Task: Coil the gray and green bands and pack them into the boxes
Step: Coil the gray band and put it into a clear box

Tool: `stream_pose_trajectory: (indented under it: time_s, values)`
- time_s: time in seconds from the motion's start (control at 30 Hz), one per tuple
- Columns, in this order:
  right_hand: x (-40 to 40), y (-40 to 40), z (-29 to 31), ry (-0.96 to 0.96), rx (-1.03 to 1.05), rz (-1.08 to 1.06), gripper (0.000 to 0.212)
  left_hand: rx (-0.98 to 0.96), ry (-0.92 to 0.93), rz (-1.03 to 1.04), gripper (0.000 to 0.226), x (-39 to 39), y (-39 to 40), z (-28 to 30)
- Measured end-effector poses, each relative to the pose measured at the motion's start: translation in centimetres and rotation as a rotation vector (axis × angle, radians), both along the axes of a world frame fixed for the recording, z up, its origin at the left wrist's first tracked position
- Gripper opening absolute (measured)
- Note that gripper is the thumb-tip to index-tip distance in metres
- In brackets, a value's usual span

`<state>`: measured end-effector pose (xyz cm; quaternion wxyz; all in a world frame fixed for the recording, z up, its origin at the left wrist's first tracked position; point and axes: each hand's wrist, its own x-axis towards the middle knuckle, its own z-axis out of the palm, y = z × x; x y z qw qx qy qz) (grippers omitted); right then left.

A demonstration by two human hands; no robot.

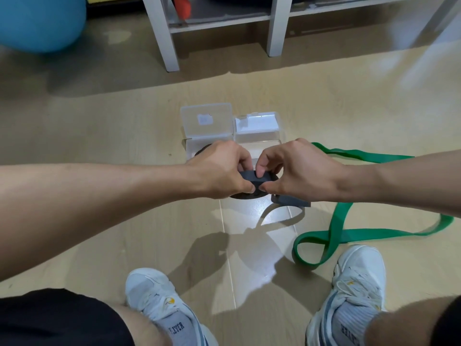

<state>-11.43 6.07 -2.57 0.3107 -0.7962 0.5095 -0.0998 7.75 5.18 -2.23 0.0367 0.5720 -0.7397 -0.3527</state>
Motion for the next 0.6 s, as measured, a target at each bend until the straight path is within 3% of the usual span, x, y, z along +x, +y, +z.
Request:
stream_pose_trajectory:
  time_s: [0.17,0.33,0.6]
  values:
    - [-1.0,-0.4,-0.3,-0.142,0.067,-0.031,0.026,0.162,0.177,0.126,0.019,0.9,-0.4,-0.2]
    - [-1.4,-0.8,-0.3,-0.221,0.103,-0.083,0.031,0.19,0.267,0.182,0.018,1.5,-0.5,-0.6]
    - [0.3,-0.2,0.4,-0.146,0.064,0.016,0.021,0.039,0.018,-0.05,0.034,0.5,0.1,-0.5]
